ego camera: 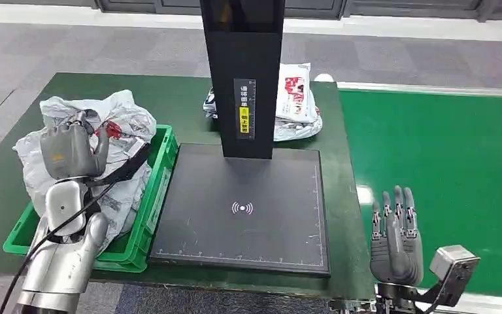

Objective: Moved the parcel from conveyor to table for the left to box.

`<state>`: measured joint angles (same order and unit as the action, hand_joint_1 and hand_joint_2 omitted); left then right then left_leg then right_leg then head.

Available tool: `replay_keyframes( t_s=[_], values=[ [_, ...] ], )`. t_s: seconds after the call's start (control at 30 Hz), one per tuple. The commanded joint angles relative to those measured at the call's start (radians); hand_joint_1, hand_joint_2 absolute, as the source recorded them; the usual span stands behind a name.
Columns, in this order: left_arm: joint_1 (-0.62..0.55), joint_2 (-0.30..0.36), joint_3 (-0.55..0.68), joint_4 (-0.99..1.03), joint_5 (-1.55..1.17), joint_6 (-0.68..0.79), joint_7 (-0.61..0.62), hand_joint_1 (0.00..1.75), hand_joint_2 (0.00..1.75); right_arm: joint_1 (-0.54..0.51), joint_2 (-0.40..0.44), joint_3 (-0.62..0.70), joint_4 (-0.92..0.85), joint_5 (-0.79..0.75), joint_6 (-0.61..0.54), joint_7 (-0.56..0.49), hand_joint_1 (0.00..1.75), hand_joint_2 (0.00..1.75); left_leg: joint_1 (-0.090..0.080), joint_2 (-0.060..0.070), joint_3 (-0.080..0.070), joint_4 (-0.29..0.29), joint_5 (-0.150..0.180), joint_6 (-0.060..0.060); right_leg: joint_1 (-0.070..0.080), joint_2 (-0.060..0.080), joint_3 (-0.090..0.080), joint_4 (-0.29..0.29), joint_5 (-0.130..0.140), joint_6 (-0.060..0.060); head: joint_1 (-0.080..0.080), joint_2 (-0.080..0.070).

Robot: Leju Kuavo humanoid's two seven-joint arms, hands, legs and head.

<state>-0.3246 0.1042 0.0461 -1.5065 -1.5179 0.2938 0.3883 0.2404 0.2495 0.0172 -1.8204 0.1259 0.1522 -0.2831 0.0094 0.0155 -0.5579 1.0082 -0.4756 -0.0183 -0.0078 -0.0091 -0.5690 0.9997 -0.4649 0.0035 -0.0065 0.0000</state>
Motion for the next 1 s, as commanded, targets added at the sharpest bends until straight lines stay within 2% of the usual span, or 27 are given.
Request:
replay_keyframes(
  t_s=[0.03, 0.1, 0.13, 0.43, 0.63, 0.77, 0.8, 0.97, 1.0],
  values=[
    [-0.060, -0.067, 0.082, 0.163, -0.053, -0.061, 0.043, 0.00, 1.75, -0.008, 0.034, -0.088, -0.018, 0.018, 0.026, 0.020, 0.00, 1.75, 0.000, -0.004, 0.000, -0.003, 0.003, 0.001, 0.000, -0.002, 0.001, -0.003, 0.002, 0.000, 0.000, 0.000],
    [-0.055, -0.068, 0.081, 0.158, -0.053, -0.062, 0.043, 0.00, 1.75, -0.007, 0.034, -0.089, -0.019, 0.018, 0.026, 0.020, 0.00, 1.75, 0.000, -0.004, 0.000, -0.002, 0.002, 0.000, 0.000, -0.002, 0.001, -0.002, 0.001, 0.000, 0.000, 0.000],
    [-0.049, -0.073, 0.081, 0.144, -0.053, -0.069, 0.041, 0.00, 0.00, -0.006, 0.036, -0.091, -0.020, 0.018, 0.027, 0.021, 0.00, 1.75, 0.000, -0.003, 0.000, -0.001, 0.001, 0.000, 0.000, -0.002, 0.000, 0.000, 0.000, 0.000, 0.000, 0.000],
    [-0.033, -0.119, 0.138, 0.128, -0.053, -0.106, -0.008, 0.00, 0.00, -0.011, 0.039, -0.094, -0.011, 0.029, 0.049, 0.026, 0.00, 1.75, 0.000, -0.002, 0.000, -0.001, 0.001, 0.000, 0.000, -0.001, 0.001, -0.001, 0.001, 0.000, 0.000, 0.000],
    [-0.039, -0.143, 0.153, 0.167, 0.000, -0.122, -0.085, 0.00, 0.00, -0.015, 0.032, -0.095, 0.001, 0.038, 0.060, 0.028, 0.00, 1.75, 0.000, -0.002, 0.000, -0.001, 0.001, 0.000, 0.000, -0.001, 0.000, -0.001, 0.001, 0.000, 0.000, 0.000],
    [-0.034, -0.142, 0.158, 0.165, 0.038, -0.073, -0.104, 0.00, 0.00, -0.012, 0.029, -0.089, 0.006, 0.041, 0.059, 0.025, 0.00, 1.75, 0.000, -0.003, 0.000, -0.002, 0.002, 0.000, 0.000, -0.001, 0.001, -0.002, 0.001, 0.000, 0.000, 0.000],
    [-0.022, -0.145, 0.160, 0.136, 0.070, -0.021, -0.121, 0.00, 0.00, -0.011, 0.025, -0.083, 0.007, 0.042, 0.059, 0.024, 0.00, 1.75, 0.000, -0.002, 0.000, -0.001, 0.001, 0.000, 0.000, -0.001, 0.001, -0.001, 0.001, 0.000, 0.000, 0.000],
    [-0.015, -0.144, 0.161, 0.120, 0.082, -0.012, -0.128, 0.00, 0.00, -0.011, 0.025, -0.081, 0.009, 0.043, 0.057, 0.023, 0.00, 1.75, 0.000, -0.002, 0.000, -0.001, 0.001, 0.000, 0.000, 0.000, 0.001, -0.001, 0.001, 0.000, 0.000, 0.000],
    [-0.002, -0.148, 0.159, 0.086, 0.147, 0.057, -0.176, 0.00, 0.00, -0.011, 0.019, -0.074, 0.011, 0.042, 0.054, 0.022, 0.00, 1.75, 0.000, -0.002, 0.000, -0.001, 0.001, 0.000, 0.000, -0.001, 0.001, -0.001, 0.001, 0.000, 0.000, 0.000]
  ],
)
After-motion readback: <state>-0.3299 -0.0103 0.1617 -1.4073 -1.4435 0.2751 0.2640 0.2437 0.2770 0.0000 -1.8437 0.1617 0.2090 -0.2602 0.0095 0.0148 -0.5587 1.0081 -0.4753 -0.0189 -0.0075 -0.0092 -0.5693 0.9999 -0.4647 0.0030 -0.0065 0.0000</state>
